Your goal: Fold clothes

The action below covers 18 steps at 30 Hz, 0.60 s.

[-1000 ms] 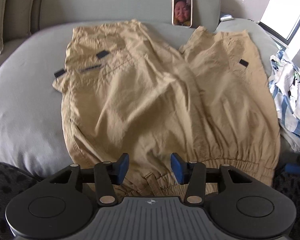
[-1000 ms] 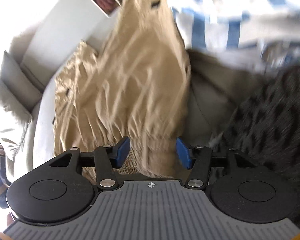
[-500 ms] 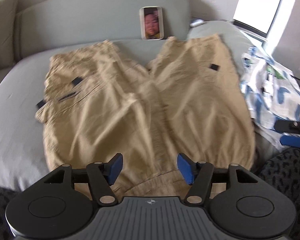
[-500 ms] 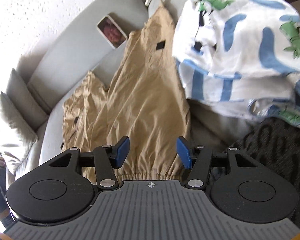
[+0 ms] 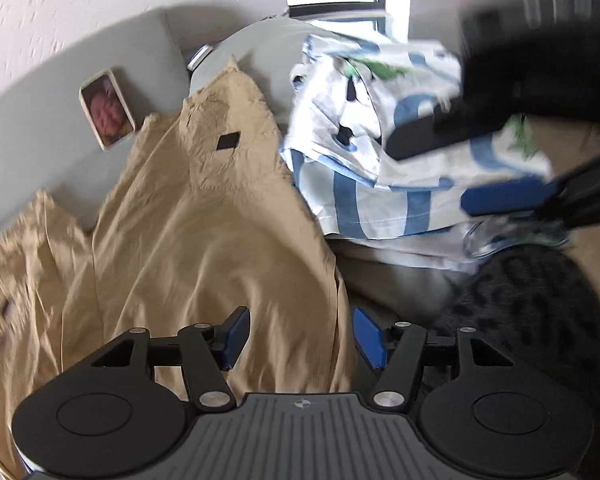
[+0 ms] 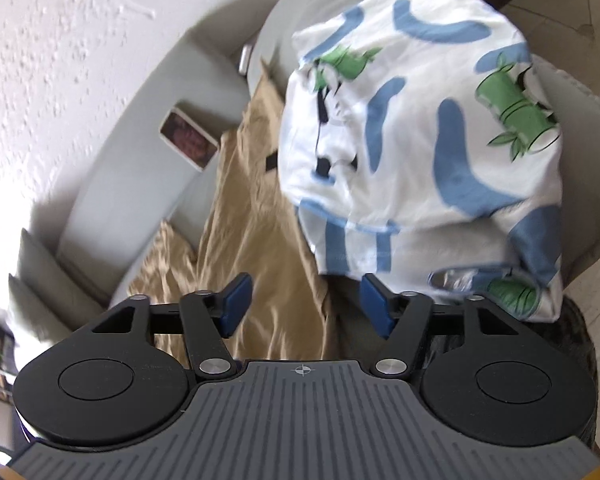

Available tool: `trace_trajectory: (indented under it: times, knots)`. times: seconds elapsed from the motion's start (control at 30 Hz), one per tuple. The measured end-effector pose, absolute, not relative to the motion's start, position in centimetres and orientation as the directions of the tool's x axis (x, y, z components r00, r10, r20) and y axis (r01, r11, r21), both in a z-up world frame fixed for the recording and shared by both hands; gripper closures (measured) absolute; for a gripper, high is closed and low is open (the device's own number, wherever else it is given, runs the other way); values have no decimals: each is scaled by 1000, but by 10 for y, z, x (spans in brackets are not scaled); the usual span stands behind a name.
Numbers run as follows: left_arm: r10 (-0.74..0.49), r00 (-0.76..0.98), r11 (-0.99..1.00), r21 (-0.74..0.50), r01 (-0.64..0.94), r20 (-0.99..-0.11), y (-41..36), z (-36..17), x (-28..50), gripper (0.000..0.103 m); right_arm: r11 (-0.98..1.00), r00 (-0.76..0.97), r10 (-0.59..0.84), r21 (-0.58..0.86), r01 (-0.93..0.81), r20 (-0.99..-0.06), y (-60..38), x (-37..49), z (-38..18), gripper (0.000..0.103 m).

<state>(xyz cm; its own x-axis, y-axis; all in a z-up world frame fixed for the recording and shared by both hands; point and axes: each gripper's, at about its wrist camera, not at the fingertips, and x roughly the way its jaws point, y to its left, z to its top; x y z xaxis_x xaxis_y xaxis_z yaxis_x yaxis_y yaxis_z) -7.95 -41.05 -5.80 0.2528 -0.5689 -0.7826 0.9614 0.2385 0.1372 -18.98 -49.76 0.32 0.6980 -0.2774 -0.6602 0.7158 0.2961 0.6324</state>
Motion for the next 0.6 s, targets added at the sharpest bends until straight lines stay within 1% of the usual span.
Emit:
trace_trajectory:
  times: [0.07, 0.13, 0.2, 0.23, 0.3, 0.33, 0.37, 0.4, 0.43, 0.5, 0.6]
  knots:
    - [-532, 269, 211, 182, 960, -803, -422, -68, -91, 43, 293, 706, -280, 642, 708, -651, -501, -193, 1, 35]
    - [-511, 273, 176, 212, 961, -815, -430, -75, -103, 40, 285, 713, -282, 654, 701, -641, -505, -196, -2, 35]
    - [-494, 334, 137, 307, 942, -803, -435, -85, -116, 40, 276, 720, -286, 665, 694, -632, -508, -199, -5, 35]
    - [-476, 370, 123, 356, 926, -798, -438, -93, -120, 47, 269, 721, -291, 670, 692, -628, -511, -201, -6, 35]
    - [-443, 402, 118, 392, 912, -801, -442, -106, -118, 55, 260, 723, -296, 675, 690, -624, -517, -202, -7, 35]
    - [-448, 396, 126, 382, 915, -801, -442, -107, -115, 57, 259, 721, -295, 674, 692, -627, -520, -202, -8, 35]
    - [-457, 386, 132, 368, 920, -801, -440, -105, -112, 62, 260, 720, -294, 672, 693, -629, -522, -200, -8, 35]
    - [-462, 376, 135, 356, 925, -803, -440, -103, -109, 83, 265, 720, -293, 670, 694, -629, -525, -197, -8, 35]
    - [-470, 360, 144, 332, 932, -806, -440, -99, -104, 97, 274, 722, -292, 668, 692, -628, -527, -194, -7, 35]
    - [-500, 276, 192, 206, 960, -821, -432, -87, -83, 100, 299, 730, -289, 666, 683, -619, -533, -184, -4, 35]
    - [-560, 176, 262, 28, 965, -810, -417, -60, -47, 101, 347, 750, -277, 665, 661, -601, -543, -164, 3, 35]
